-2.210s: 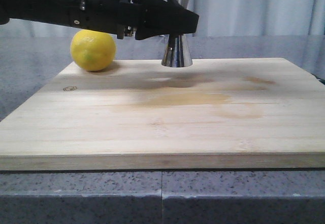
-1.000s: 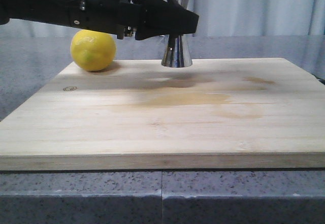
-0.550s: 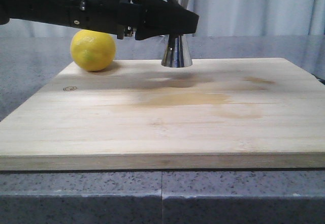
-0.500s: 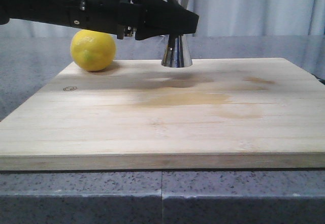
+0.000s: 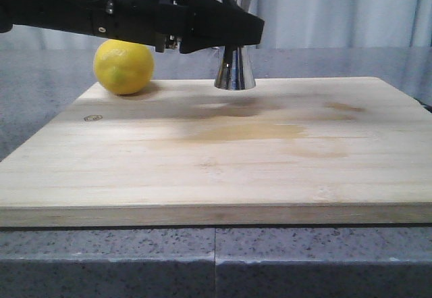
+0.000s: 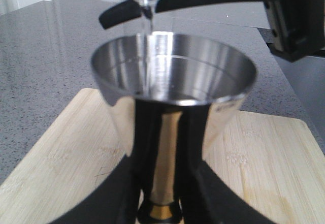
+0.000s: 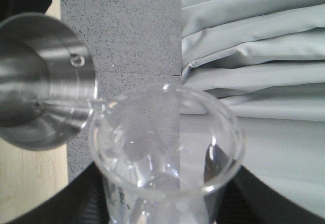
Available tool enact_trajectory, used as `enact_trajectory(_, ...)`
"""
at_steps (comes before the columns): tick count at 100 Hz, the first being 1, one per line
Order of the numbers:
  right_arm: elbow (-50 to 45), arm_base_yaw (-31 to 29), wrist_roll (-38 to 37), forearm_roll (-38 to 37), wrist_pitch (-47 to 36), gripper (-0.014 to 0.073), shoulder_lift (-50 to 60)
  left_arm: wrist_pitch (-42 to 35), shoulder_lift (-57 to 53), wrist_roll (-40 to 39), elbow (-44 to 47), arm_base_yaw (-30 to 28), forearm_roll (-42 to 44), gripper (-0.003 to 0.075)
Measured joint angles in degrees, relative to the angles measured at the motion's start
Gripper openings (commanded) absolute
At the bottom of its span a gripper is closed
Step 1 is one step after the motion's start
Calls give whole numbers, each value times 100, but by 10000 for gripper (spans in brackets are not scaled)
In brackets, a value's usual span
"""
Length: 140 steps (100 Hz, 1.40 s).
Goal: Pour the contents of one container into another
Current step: 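Tilt the beaker with the right gripper, pouring liquid into the jigger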
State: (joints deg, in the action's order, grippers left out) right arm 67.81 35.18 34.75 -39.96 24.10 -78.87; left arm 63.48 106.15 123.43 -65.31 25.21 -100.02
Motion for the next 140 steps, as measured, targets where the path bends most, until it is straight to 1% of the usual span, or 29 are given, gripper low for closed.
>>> enact_trajectory(26, 0, 0, 0, 76, 0, 280, 0, 0, 0, 0, 0, 0, 0, 133)
enact_trajectory(69, 0, 0, 0, -274, 0, 280, 0, 0, 0, 0, 0, 0, 0, 134)
enact_trajectory(140, 0, 61, 0, -326, -44, 280, 0, 0, 0, 0, 0, 0, 0, 134)
